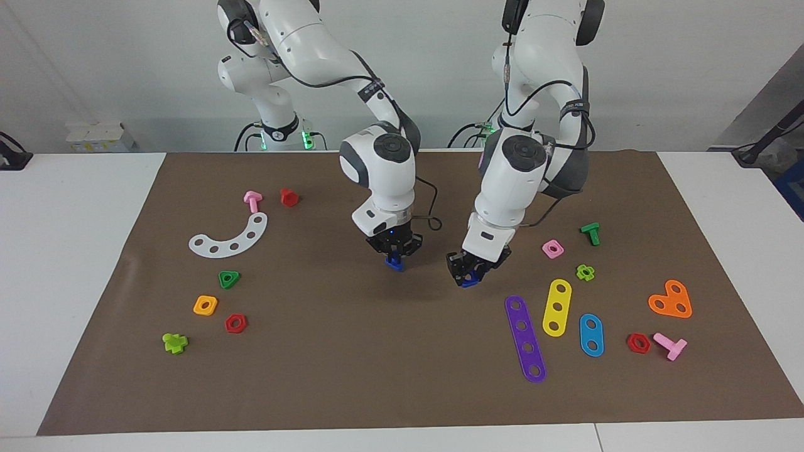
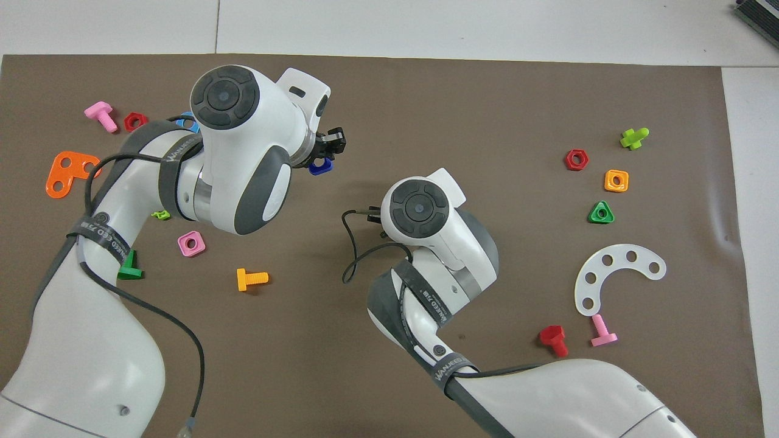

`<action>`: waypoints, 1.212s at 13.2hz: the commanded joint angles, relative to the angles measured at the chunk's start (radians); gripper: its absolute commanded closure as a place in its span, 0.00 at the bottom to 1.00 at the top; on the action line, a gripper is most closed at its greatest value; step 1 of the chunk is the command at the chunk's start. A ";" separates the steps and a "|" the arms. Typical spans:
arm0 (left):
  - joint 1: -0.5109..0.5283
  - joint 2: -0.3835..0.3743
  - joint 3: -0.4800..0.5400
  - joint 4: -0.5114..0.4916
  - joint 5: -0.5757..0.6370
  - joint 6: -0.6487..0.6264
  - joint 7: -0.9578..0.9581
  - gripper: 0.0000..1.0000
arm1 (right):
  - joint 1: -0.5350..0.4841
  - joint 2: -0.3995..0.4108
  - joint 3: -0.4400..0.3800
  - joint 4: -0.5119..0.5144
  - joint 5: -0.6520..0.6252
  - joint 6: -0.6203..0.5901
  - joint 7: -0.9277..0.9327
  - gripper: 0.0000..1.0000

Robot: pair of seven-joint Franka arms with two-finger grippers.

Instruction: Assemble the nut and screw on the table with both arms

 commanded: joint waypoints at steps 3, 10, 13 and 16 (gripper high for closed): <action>-0.030 0.030 0.017 0.030 -0.016 0.023 -0.016 1.00 | -0.050 -0.090 0.002 -0.010 -0.019 -0.054 0.022 0.00; -0.136 0.090 0.017 0.073 -0.013 0.041 -0.067 1.00 | -0.203 -0.292 0.002 -0.009 -0.004 -0.180 -0.090 0.00; -0.197 0.093 0.017 0.064 -0.010 0.041 -0.076 1.00 | -0.288 -0.374 0.003 -0.009 -0.001 -0.254 -0.168 0.00; -0.234 0.088 0.019 0.001 -0.004 0.041 -0.081 1.00 | -0.350 -0.435 0.000 -0.009 0.037 -0.343 -0.323 0.00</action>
